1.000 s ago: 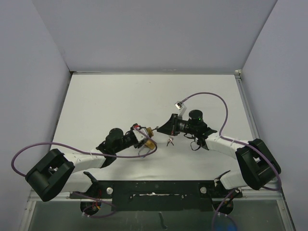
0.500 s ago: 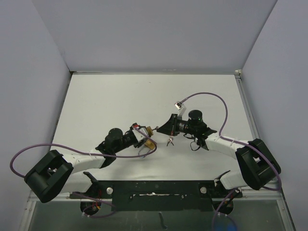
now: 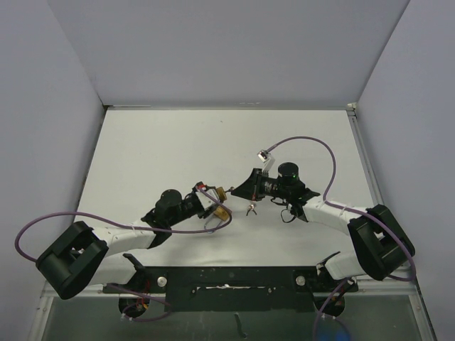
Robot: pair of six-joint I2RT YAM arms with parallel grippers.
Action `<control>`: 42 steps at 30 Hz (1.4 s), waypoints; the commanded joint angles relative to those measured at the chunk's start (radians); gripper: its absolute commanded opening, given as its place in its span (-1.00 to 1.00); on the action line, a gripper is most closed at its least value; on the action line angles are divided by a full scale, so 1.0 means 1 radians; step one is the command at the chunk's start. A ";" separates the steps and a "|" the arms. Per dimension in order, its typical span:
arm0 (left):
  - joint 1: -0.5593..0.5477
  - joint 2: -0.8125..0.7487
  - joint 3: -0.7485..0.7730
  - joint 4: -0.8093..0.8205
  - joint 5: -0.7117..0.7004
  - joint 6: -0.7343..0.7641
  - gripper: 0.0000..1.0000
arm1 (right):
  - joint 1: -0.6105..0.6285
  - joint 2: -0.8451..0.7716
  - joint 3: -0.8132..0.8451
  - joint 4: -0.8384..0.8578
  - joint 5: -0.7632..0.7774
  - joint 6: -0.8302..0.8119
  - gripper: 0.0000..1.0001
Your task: Unlock with the key
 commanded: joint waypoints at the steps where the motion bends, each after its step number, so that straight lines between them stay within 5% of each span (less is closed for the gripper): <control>1: -0.006 -0.028 0.033 0.137 0.008 0.003 -1.00 | 0.016 0.001 0.027 0.021 0.008 -0.023 -1.00; 26: -0.018 0.024 0.109 0.079 0.011 -0.026 -1.00 | 0.050 0.024 0.060 -0.019 0.015 -0.062 -1.00; 42: -0.043 0.023 0.084 0.191 0.023 0.013 -1.00 | 0.057 0.066 0.078 -0.015 -0.026 -0.050 -1.00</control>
